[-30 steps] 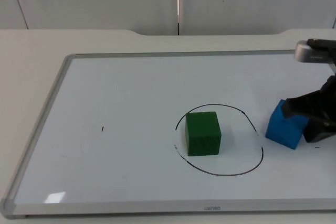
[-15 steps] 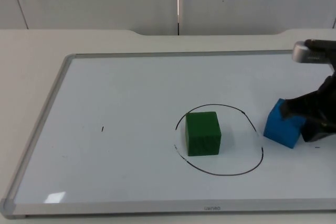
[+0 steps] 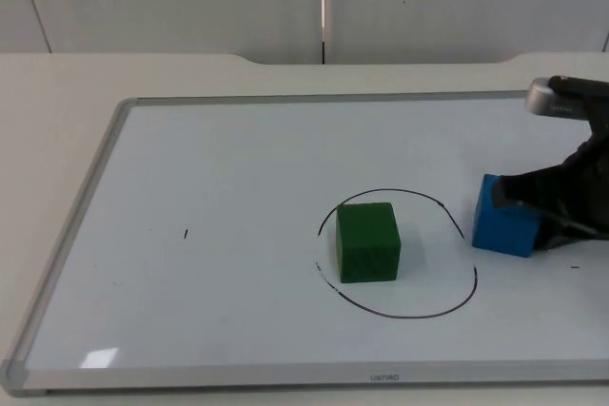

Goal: Push the two cubes into the marked area.

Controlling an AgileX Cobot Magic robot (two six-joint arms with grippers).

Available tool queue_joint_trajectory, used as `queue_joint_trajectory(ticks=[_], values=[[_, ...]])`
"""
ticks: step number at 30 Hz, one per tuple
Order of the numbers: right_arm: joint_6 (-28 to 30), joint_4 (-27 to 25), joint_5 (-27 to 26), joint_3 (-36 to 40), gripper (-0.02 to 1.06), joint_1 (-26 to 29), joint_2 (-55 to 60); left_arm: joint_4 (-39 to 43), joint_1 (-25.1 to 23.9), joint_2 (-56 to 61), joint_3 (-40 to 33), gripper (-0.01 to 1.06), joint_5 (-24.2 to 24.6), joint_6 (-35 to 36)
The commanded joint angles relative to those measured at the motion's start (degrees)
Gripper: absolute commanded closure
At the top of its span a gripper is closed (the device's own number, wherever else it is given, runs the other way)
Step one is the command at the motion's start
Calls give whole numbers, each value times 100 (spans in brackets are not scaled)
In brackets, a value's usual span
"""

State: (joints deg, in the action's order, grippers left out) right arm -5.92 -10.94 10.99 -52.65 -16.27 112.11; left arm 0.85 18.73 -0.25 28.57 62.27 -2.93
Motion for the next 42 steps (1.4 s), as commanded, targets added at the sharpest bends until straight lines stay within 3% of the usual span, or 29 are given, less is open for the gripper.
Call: queue_joint_trajectory(ticks=[1,13,24,42], values=[[-113,13,-263,16,104,-30,87,25,-7,25,-28,105,-63,24],[-149,13,-834,16,104,-69,87,25,-7,25,-28,105,-63,24],[-111,24,-1183,16,104,-484,87,25,-7,25,-28,105,-63,24],[-111,24,-1807,16,104,-495,87,25,-7,25,-28,105,-63,24]])
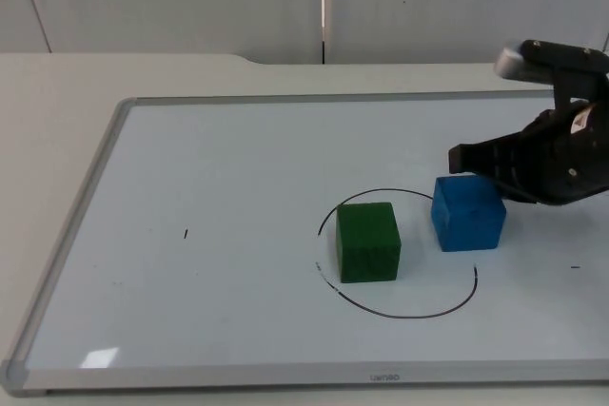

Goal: Push the two cubes into the marked area.

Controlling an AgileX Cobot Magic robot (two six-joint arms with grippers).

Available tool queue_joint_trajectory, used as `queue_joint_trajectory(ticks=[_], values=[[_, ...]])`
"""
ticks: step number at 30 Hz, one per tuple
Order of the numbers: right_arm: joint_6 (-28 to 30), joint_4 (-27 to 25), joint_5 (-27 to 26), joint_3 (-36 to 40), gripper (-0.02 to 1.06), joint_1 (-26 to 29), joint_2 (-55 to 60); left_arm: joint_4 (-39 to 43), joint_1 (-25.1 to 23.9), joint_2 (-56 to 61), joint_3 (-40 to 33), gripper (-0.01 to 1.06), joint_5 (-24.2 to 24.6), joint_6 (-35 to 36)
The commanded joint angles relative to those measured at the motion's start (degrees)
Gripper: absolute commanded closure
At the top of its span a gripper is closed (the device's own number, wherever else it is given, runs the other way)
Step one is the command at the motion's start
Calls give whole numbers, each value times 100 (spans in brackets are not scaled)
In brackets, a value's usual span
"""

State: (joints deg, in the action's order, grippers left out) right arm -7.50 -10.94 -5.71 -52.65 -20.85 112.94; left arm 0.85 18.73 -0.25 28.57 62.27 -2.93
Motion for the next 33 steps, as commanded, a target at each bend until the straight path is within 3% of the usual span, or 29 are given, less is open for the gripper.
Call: queue_joint_trajectory(ticks=[1,16,26,33], values=[[47,24,-171,16,104,-37,3,25,-7,25,-28,105,-63,24],[69,24,21,16,104,-51,3,25,-7,25,-28,105,-63,24],[546,34,92,16,104,-259,3,25,-7,25,-28,105,-63,24],[569,34,69,16,104,-386,3,25,-7,25,-28,105,-63,24]])
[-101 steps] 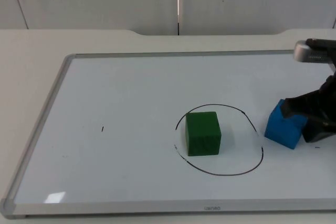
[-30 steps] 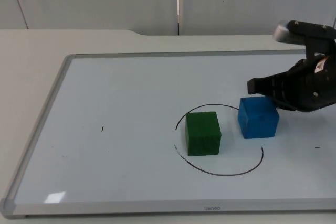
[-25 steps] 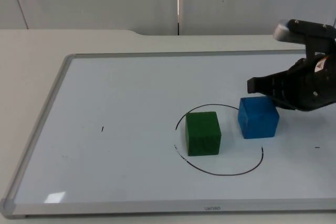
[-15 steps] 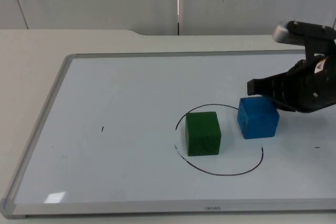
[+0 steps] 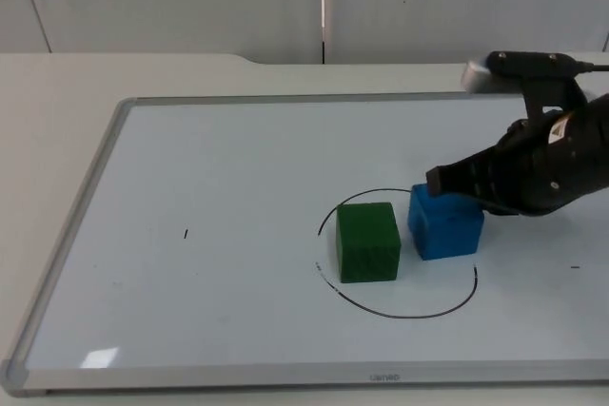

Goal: Push the two cubes into the marked area.

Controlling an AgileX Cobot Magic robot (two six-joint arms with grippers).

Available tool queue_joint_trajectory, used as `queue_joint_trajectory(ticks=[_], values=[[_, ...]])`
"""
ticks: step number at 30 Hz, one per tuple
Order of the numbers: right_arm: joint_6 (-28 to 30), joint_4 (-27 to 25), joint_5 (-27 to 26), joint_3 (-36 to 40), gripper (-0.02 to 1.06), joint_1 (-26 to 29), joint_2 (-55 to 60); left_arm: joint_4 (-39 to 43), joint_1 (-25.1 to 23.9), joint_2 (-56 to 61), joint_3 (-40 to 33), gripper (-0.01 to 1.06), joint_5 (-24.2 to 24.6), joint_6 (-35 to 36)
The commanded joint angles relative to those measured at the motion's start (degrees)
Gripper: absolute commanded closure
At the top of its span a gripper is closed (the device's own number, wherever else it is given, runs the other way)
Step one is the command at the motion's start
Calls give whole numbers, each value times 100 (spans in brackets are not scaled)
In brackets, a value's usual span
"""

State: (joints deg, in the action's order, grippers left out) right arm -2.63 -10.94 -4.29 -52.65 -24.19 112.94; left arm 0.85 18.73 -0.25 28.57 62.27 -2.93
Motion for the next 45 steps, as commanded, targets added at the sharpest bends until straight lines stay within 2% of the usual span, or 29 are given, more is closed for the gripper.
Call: queue_joint_trajectory(ticks=[1,10,23,29,30,35,41,45], values=[[82,34,-74,16,104,-51,3,25,-7,25,-28,105,-63,24],[76,34,-74,16,104,-286,3,25,-7,25,-28,105,-63,24],[76,34,42,16,104,-220,-26,25,-7,25,-28,105,-63,24],[173,112,863,16,104,132,-731,46,-7,25,-28,105,-63,24],[173,112,863,16,104,132,-731,46,-7,25,-28,105,-63,24],[186,810,1468,16,104,228,-1903,69,-7,25,-28,105,-63,24],[231,959,1896,16,104,228,-2999,69,-7,25,-28,105,-63,24],[231,1094,2287,16,104,228,-4294,69,-7,25,-28,105,-63,24]])
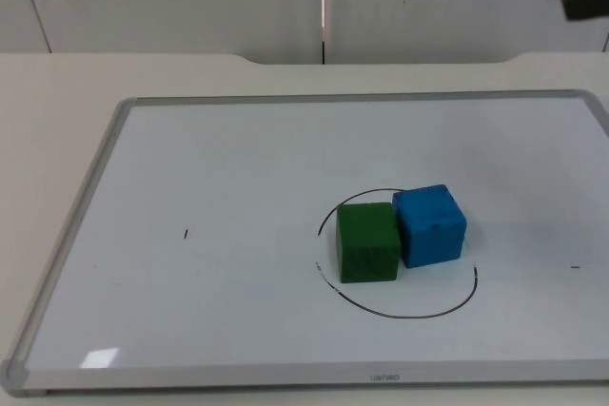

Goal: Push the two cubes into the marked area.

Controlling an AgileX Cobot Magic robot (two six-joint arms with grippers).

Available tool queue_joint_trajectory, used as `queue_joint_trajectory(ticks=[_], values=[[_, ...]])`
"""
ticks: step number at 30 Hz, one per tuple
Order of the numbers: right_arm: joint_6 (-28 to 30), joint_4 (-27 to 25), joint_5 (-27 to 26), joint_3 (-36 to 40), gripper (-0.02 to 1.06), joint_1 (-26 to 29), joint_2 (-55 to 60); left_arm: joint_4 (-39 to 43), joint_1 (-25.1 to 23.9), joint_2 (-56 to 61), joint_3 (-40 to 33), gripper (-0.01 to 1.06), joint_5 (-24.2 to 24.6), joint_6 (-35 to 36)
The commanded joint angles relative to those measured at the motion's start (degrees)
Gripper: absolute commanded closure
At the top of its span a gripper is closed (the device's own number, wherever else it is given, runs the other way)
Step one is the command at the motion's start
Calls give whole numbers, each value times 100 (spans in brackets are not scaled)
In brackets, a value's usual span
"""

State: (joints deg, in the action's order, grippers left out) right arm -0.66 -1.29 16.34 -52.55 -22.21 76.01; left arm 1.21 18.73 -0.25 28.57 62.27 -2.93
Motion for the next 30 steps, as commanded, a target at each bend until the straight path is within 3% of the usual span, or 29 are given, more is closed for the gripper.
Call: queue_joint_trajectory(ticks=[1,12,16,30], values=[[34,129,223,5,104,29,-601,34,-7,25,-28,105,-63,24],[144,129,1148,5,104,29,-2740,34,-7,25,-28,105,-63,24],[321,129,1847,22,104,29,-3421,34,-7,25,-28,105,-63,24],[413,129,2253,1176,104,29,-4953,34,-7,25,-28,105,-63,24]])
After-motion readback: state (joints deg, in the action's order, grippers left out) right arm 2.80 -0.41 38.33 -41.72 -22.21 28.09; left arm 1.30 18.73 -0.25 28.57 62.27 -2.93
